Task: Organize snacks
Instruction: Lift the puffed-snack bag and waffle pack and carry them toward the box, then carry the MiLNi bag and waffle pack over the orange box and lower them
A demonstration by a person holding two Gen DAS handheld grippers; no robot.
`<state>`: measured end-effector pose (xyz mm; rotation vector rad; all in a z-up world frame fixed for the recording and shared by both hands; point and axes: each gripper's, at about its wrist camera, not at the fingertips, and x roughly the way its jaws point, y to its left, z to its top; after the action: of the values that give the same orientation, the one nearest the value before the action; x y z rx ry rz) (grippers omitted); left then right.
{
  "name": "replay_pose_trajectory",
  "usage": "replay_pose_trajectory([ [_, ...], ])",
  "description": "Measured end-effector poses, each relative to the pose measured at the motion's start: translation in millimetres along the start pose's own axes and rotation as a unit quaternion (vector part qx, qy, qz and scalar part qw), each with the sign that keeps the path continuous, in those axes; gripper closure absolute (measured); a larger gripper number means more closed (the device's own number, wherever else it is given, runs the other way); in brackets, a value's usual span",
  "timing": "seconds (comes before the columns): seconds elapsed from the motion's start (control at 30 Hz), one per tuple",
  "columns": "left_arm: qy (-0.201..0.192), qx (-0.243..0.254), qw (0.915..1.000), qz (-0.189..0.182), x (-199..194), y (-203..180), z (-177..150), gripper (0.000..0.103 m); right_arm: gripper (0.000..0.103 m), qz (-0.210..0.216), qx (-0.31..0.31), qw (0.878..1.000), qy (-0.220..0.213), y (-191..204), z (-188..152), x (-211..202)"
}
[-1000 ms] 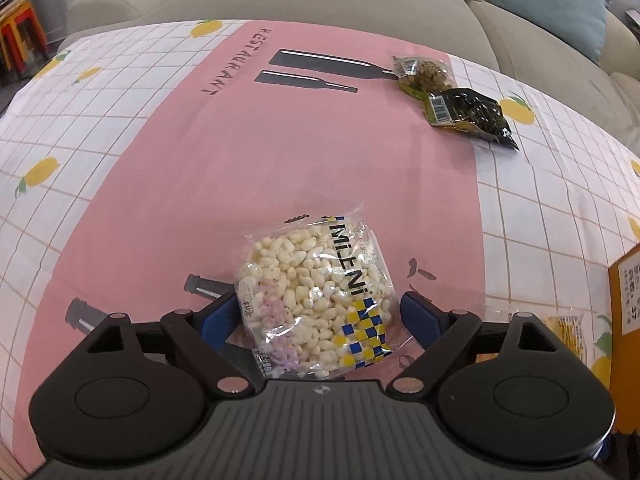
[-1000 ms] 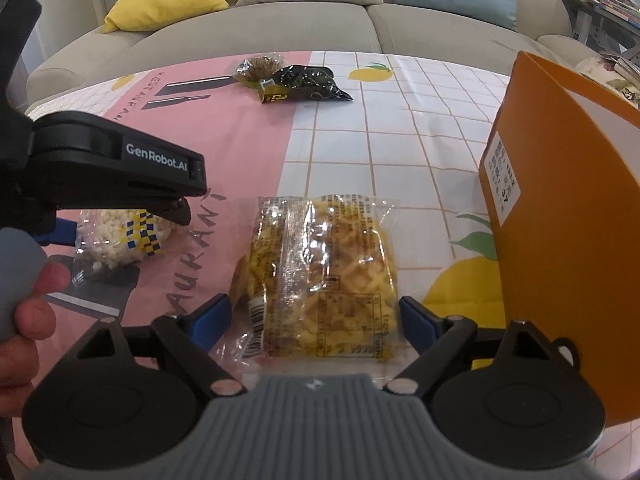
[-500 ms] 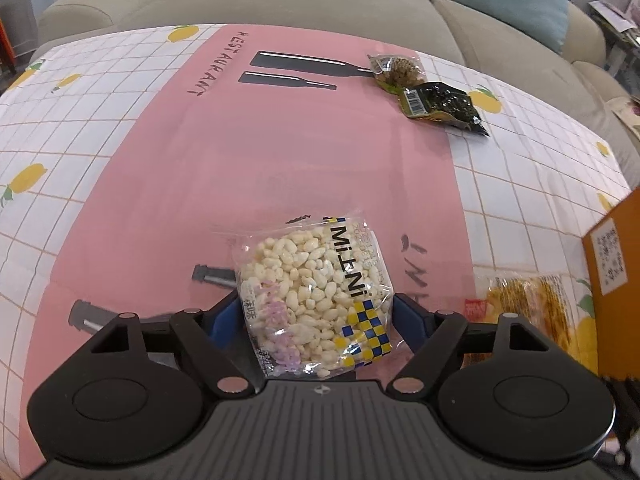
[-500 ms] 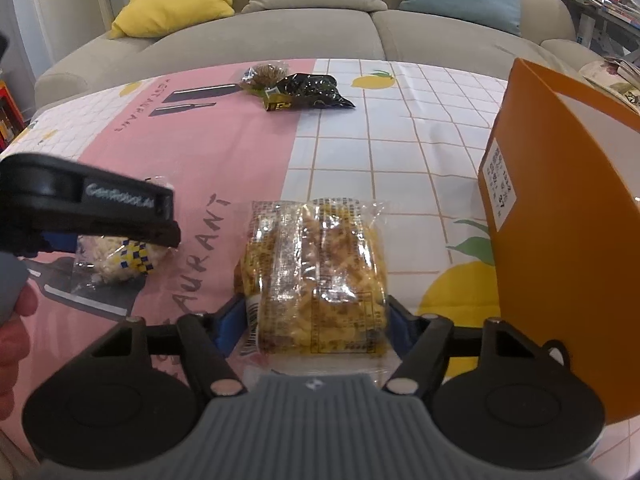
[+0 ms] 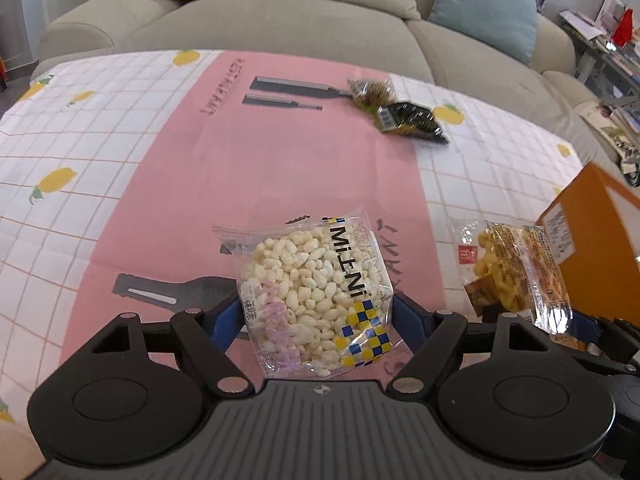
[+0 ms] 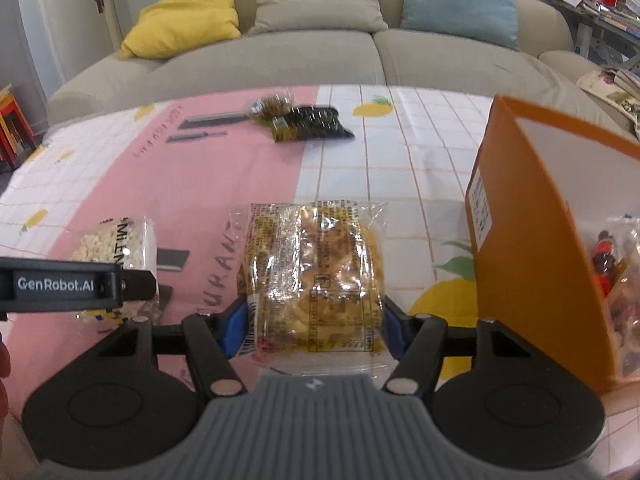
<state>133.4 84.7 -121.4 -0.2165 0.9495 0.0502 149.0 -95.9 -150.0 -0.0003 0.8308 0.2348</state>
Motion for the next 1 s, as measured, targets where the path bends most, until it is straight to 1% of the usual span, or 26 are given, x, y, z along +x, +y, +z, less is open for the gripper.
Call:
replay_pose_trajectory([
  [0.13, -0.015, -0.009, 0.9997, -0.014, -25, -4, 1, 0.013, 0.04, 0.01, 0.009, 1.0, -0.019, -1, 3, -23],
  [0.3, -0.039, 0.002, 0.9988, -0.03, -54, -21, 4, 0.013, 0.04, 0.014, 0.013, 0.999, -0.048, -5, 5, -61],
  [0.43, -0.049, 0.001, 0.9974, -0.053, -73, -33, 6, 0.013, 0.04, 0.014, 0.026, 0.997, -0.066, -15, 6, -91],
  [0.57, -0.056, 0.016, 0.996, -0.067, -90, -52, 7, 0.013, 0.04, 0.0, 0.027, 0.996, -0.087, -28, 8, -120],
  [0.73, -0.061, 0.037, 0.9926, -0.098, -103, -82, 12, 0.013, 0.04, -0.014, 0.046, 0.994, -0.102, -55, 15, -150],
  [0.9, -0.065, 0.073, 0.9874, -0.124, -108, -118, 19, 0.013, 0.04, -0.057, 0.016, 0.992, -0.114, -77, 21, -172],
  [1.0, -0.061, 0.089, 0.9844, -0.139, -107, -139, 23, 0.013, 0.04, -0.066, 0.012, 0.99, -0.123, -97, 24, -185],
])
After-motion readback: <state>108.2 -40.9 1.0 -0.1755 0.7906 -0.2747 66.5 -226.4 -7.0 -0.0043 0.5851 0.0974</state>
